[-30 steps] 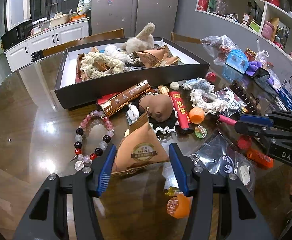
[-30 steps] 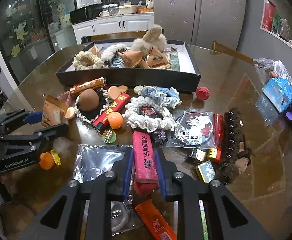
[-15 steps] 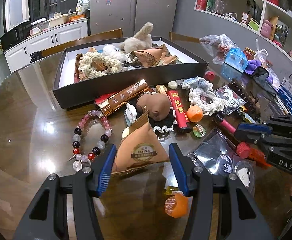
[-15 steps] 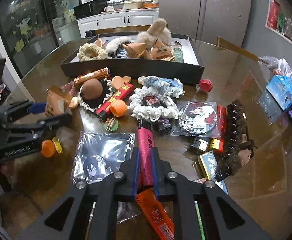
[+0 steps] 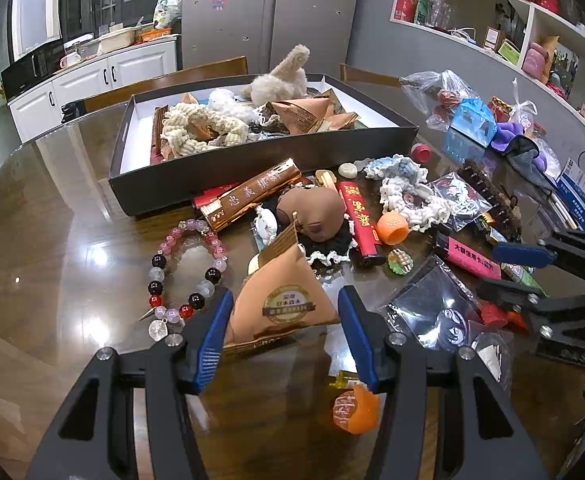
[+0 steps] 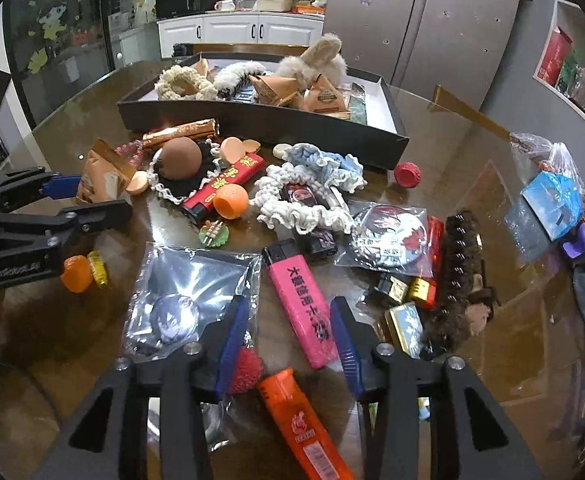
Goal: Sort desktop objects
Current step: 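Lift the red fuzzy ball out of the pile with the right gripper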
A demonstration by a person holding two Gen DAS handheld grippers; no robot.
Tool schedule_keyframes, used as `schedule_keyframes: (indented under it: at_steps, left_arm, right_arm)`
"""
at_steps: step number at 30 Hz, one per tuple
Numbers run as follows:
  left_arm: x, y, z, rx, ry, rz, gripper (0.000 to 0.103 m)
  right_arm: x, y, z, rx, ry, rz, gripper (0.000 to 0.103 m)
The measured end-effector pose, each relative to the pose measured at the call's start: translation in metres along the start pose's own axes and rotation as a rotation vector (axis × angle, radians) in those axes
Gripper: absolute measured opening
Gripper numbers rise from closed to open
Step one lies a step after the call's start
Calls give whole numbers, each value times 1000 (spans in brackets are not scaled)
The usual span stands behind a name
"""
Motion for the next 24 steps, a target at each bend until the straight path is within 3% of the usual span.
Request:
schedule_keyframes:
  at_steps: [7,15,18,24]
  left_arm:
    - [-5,0,2,-4,11,-7,55]
    - [-7,0,1,-4,16,-5,55]
    - [-6,-1,2,-6,14,-3,55]
    - [-5,-3,3,-12,18,4,55]
  right_arm:
    - [14,21,12,-1,-96,-14,43]
    - [18,31,14,-18,-99,-61,43]
    - [17,32,15,-32,-102,-88,28]
    - [15,31,13,-28,-91,-90,26]
Point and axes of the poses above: each gripper's, at about its wrist camera, not at the fingertips, and z roughly against the way its jaws point, x to its left, y to its underside, the point moved 10 cm from there along -z, roughly the way its jaws point
